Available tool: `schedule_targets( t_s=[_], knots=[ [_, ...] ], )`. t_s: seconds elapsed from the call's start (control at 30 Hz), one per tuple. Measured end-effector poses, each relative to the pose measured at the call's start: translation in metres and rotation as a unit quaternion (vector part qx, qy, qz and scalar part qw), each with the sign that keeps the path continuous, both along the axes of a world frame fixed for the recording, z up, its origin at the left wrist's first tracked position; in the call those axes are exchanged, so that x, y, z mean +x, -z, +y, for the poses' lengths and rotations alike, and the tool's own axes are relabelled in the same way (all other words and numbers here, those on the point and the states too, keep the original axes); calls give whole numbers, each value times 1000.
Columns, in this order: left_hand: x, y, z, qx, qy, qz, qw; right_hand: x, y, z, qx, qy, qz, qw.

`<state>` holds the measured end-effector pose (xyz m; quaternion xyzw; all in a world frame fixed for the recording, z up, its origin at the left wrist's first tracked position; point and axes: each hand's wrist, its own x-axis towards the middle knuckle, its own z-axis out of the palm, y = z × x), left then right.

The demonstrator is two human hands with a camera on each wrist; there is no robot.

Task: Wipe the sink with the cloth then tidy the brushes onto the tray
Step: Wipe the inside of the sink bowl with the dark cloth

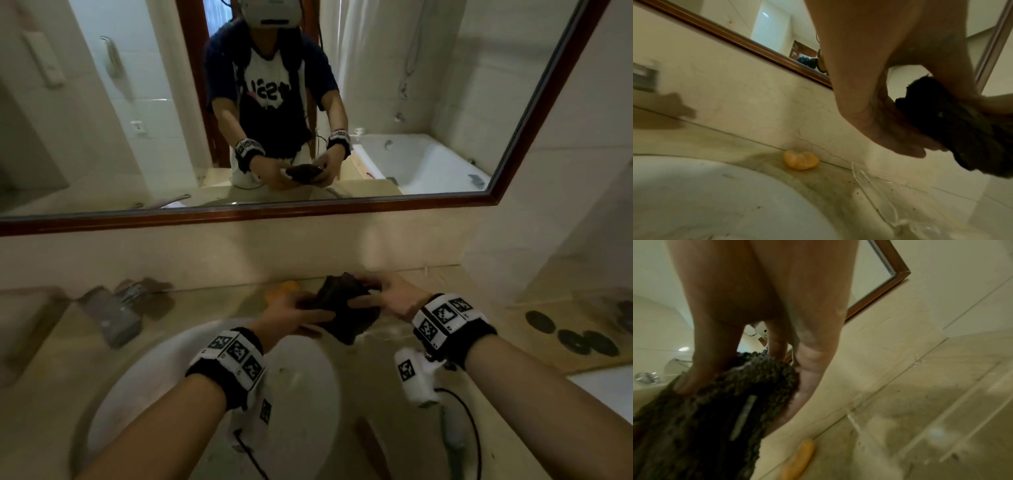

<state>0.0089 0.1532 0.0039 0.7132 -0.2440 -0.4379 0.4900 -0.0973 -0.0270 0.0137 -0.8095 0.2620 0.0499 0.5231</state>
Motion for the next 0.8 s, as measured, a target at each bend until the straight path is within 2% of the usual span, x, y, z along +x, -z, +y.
schedule_targets(
  t_s=[0.07,0.17,0.2,0.27,0.37,0.43,0.57,0.8],
  knots=[
    [-1,2,37,-11,-26,11,1000,2,-1,41,0,7,-11,1000],
    [-4,2,94,-7,-99,-1,995,8,-1,109,-101,49,-36,993],
    [-4,3,112,-2,-119,-18,993,10,0,131,-108,54,-48,992],
    [-4,5,144,10,-150,-38,988,14,-1,173,-55,30,-38,997],
    [-2,9,179,13,-178,-42,983,24,0,221,29,-4,33,999],
    [1,11,193,7,-190,-37,981,34,5,237,75,-15,43,996],
    [12,18,205,-16,-228,-29,973,63,15,249,188,24,29,982],
    [46,37,197,9,-228,-21,973,118,48,241,197,57,29,978]
  ],
)
